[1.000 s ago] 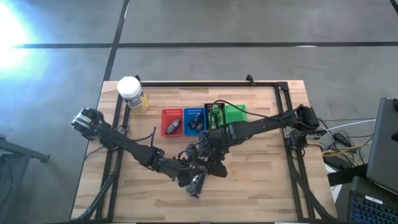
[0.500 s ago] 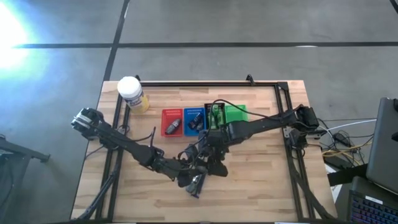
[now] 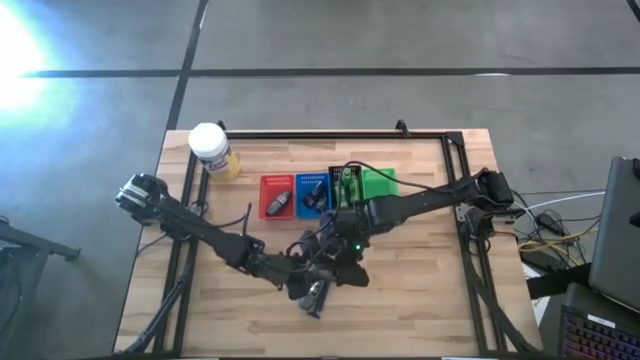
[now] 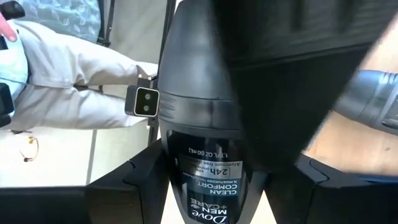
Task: Pick & Place Travel size toiletries
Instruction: Put the gray deodorant into the red bin
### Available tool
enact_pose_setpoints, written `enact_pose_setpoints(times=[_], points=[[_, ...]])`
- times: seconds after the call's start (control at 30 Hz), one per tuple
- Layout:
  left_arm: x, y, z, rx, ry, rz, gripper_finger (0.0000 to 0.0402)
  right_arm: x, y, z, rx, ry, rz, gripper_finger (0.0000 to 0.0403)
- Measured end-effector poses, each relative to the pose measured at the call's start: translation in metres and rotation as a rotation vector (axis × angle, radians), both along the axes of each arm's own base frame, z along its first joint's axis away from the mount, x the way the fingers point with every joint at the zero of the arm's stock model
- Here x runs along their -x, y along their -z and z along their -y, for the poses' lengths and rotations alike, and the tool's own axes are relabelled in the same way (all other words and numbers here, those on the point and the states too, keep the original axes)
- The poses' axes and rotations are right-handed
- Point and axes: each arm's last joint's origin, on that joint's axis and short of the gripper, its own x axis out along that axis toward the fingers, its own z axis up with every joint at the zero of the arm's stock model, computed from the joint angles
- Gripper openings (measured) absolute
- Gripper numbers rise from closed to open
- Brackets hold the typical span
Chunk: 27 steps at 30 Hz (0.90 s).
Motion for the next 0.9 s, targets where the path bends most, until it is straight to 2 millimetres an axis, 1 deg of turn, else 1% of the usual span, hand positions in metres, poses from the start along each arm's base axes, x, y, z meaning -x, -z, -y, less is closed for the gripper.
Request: enact_pose_setpoints(times=[0.33, 0.6, 0.77, 0.9], points=[[-0.0001, -0.0009, 0.0001, -0.017, 0.008, 0.007, 0.0257, -0.0003, 0.0009, 0.0016, 0.018, 0.015, 0.003, 0.0207], [0.0005, 0.0000, 0.0003, -0.020, 0.016, -0.008, 0.0215, -0.0007, 0.0013, 0.0042, 0.021, 0.023, 0.001, 0.0209], [0.0002, 0.0013, 0.0009, -0.019, 0.020, -0.014, 0.0215, -0.0004, 0.0015, 0.0042, 0.021, 0.025, -0.003, 0.0208], [0.0002, 0.0015, 0.0009, -0.019, 0.020, -0.017, 0.0211, -0.0004, 0.0016, 0.0042, 0.020, 0.028, -0.006, 0.0222]])
